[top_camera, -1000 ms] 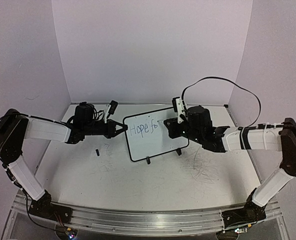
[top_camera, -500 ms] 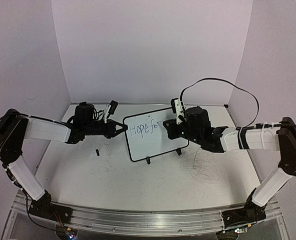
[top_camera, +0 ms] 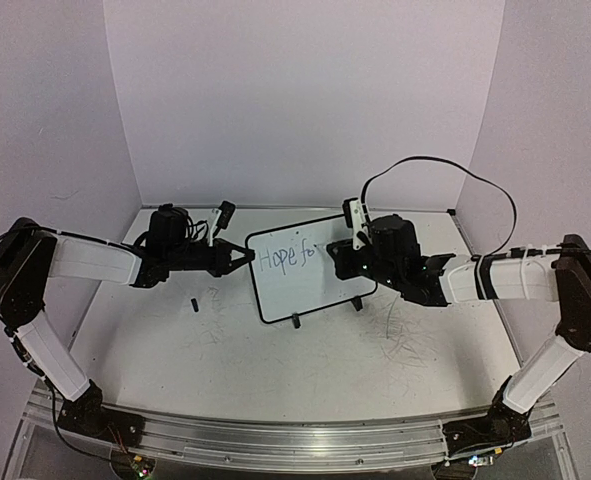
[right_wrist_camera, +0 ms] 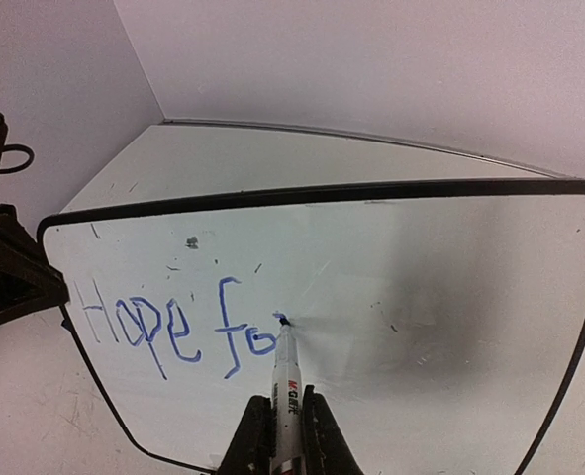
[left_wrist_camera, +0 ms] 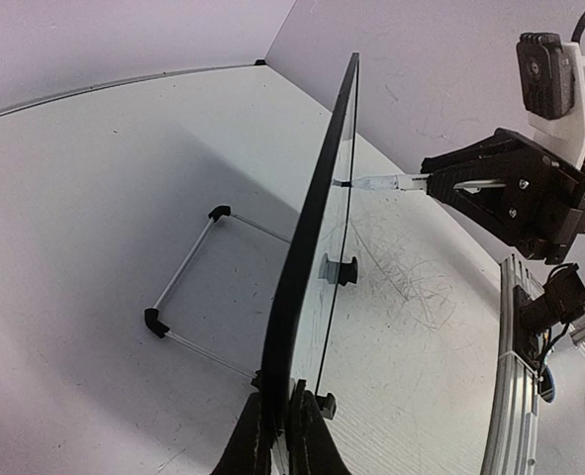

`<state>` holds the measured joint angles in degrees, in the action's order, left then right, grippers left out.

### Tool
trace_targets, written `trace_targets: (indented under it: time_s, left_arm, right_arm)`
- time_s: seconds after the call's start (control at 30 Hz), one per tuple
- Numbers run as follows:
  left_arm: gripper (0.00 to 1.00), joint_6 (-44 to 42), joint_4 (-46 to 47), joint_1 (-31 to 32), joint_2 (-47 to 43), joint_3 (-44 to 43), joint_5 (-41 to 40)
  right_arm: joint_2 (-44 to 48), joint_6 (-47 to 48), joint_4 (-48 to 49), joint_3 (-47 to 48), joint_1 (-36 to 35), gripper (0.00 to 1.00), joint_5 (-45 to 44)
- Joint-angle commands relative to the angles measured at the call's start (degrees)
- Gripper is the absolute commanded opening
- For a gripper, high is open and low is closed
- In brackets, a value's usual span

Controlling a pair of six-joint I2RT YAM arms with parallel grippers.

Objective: Write a sentence on the whiteboard

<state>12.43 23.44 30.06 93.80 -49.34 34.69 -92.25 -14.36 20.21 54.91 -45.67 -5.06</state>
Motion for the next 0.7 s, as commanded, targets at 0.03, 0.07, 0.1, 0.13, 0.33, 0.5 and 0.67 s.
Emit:
trace_targets:
  time_s: [0.03, 0.07, 0.1, 0.13, 0.33, 0.5, 0.67]
  left_arm:
    - [0.00, -2.49, -2.43, -0.10, -1.73, 0.58, -2.75]
    - [0.00, -2.49, -2.43, -0.11, -1.71, 0.51, -2.72]
    - [0.00, -2.49, -2.48, -0.12, -1.73, 0.48, -2.73]
    - [0.00, -2.49, -2.52, -0.10, -1.75, 0.44, -2.75]
    - [0.00, -2.49, -2.61, -0.07, -1.55, 0.24, -2.68]
    - [0.00, -2.51, -2.72, -0.13, -1.67, 0.31, -2.79]
    - [0.00, -2.58, -2.79, -0.11, -1.65, 0.34, -2.79]
  right_arm:
    - [0.84, -1.46, 0.17, -1.64, 0.05, 0.00, -1.18]
    - [0.90, -1.52, 0.18, -1.80, 0.01, 0.00, -1.15]
    - [0.92, -1.63, 0.18, -1.92, -0.02, 0.00, -1.11]
    - [0.93, -1.74, 0.18, -2.03, -0.01, 0.00, -1.04]
    - [0.37, -2.14, 0.18, -2.19, -0.41, 0.00, -0.52]
    - [0.26, -2.54, 0.18, -2.43, -0.49, 0.00, -0.78]
    - [0.14, -2.69, 0.18, -2.46, -0.56, 0.00, -0.84]
